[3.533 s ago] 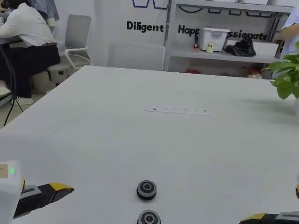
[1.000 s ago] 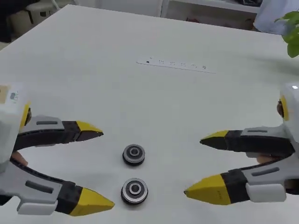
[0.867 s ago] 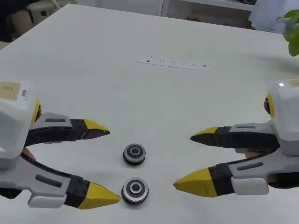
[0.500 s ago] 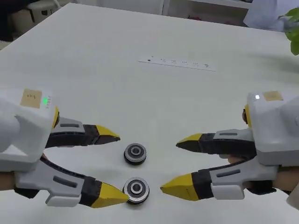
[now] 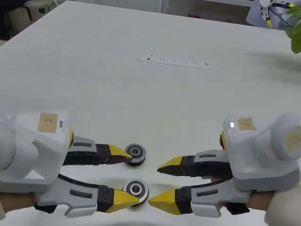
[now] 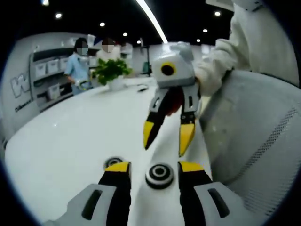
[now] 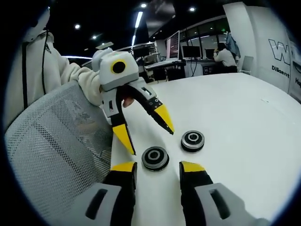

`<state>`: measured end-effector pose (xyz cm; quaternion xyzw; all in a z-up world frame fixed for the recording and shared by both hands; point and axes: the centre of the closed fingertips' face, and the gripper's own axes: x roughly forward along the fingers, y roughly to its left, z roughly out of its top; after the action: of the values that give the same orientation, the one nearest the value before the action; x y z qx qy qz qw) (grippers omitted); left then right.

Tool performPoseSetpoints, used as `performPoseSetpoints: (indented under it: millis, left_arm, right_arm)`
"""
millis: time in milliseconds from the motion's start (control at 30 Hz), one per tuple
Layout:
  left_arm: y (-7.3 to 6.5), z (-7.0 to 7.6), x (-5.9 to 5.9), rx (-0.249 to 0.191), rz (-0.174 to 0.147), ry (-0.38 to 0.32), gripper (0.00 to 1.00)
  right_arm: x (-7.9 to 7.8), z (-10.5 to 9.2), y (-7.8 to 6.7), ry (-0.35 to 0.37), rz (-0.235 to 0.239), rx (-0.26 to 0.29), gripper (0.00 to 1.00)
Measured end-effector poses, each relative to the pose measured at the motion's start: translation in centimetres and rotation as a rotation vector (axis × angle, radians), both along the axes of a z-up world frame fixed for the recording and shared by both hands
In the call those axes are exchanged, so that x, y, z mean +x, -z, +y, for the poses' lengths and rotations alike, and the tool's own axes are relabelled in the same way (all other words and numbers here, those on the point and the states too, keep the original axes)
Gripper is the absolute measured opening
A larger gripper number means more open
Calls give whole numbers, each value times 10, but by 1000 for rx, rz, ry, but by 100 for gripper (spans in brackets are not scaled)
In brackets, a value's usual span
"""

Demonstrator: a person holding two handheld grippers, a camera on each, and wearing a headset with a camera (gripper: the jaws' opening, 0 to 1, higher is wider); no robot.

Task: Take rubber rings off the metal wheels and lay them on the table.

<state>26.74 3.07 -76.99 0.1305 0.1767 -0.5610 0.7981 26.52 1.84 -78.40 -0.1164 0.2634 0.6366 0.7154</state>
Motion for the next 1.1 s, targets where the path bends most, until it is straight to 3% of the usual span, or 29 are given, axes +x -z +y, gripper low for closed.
performPoseSetpoints:
  millis: [200,633,767,1100]
  left_arm:
    - [7,-4,-3,18,-15,11,30]
    - [15,-5,0,23,10,-6,19]
    - [20,-6,-4,39,16,19,16]
    - [21,-6,-2,23,24,12,15]
  right_arm:
    - [0,2,10,-9,-16,-29,31]
    - [-3,7,19,-34,-41,-59,28]
    - [-5,9,19,-46,-43,-57,27]
    - [-6,10,21,-55,-63,-63,20]
